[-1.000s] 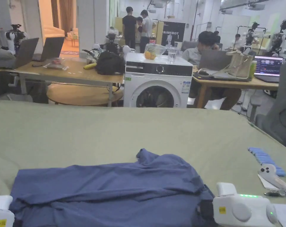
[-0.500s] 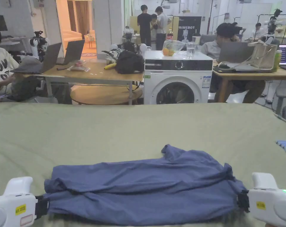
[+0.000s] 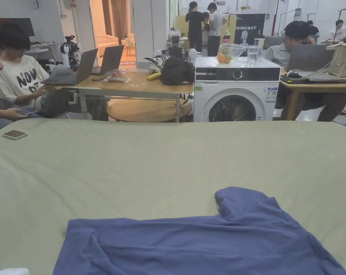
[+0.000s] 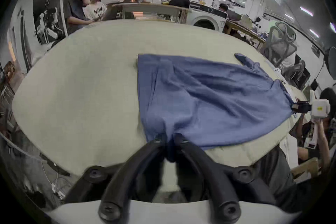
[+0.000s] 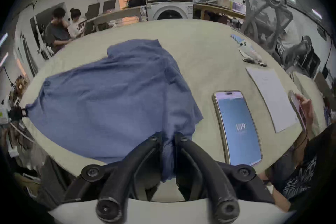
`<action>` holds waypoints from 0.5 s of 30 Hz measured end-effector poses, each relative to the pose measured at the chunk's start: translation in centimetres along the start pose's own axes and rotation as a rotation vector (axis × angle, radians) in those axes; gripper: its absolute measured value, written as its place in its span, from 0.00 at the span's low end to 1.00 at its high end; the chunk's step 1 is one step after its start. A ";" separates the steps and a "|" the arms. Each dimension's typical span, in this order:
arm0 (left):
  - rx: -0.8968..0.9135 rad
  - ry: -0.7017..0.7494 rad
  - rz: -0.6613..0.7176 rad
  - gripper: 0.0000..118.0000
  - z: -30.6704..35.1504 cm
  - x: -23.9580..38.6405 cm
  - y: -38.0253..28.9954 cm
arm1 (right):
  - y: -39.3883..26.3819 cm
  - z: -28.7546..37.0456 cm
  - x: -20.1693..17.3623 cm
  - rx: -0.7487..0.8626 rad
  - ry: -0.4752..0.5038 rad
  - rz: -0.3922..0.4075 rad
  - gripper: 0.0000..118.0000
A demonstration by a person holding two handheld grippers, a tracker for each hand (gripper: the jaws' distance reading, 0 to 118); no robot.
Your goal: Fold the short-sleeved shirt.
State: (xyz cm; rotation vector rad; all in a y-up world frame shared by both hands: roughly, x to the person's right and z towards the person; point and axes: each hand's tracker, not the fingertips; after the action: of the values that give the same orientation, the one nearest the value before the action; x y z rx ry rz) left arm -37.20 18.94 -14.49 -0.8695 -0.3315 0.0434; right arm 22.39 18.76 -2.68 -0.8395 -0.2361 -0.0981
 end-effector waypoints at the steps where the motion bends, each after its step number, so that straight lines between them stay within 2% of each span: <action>1: 0.008 -0.004 0.000 0.34 0.2 -0.1 -0.1 | 0.0 0.0 0.1 0.000 -0.015 0.000 0.27; 2: 0.029 -0.009 0.003 0.62 0.8 -0.1 0.1 | -0.1 0.1 0.5 0.009 -0.015 -0.009 0.47; 3: 0.080 -0.013 0.025 0.64 1.4 0.0 0.4 | 0.0 0.6 0.8 0.042 0.003 -0.025 0.50; 4: 0.111 -0.017 0.036 0.64 2.0 0.3 1.0 | 0.3 1.2 0.9 0.078 0.016 -0.044 0.49; 7: 0.248 -0.009 0.026 0.64 4.1 2.4 2.8 | 1.9 2.9 0.1 0.203 0.030 -0.038 0.49; 11: 0.449 0.054 -0.080 0.64 5.9 6.9 5.3 | 5.1 4.2 -2.5 0.304 0.133 -0.005 0.49; 13: 0.466 0.060 -0.089 0.64 5.6 8.9 6.4 | 6.5 3.9 -4.2 0.327 0.152 -0.001 0.49; 15: 0.457 -0.020 -0.098 0.61 4.9 10.1 7.2 | 7.5 3.4 -6.0 0.320 0.153 0.014 0.48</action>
State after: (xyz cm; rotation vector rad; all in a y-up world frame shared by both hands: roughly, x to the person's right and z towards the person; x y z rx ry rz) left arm -28.42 28.99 -14.31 -0.4000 -0.3641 0.0344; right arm 17.34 26.24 -7.46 -0.5121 -0.0973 -0.1074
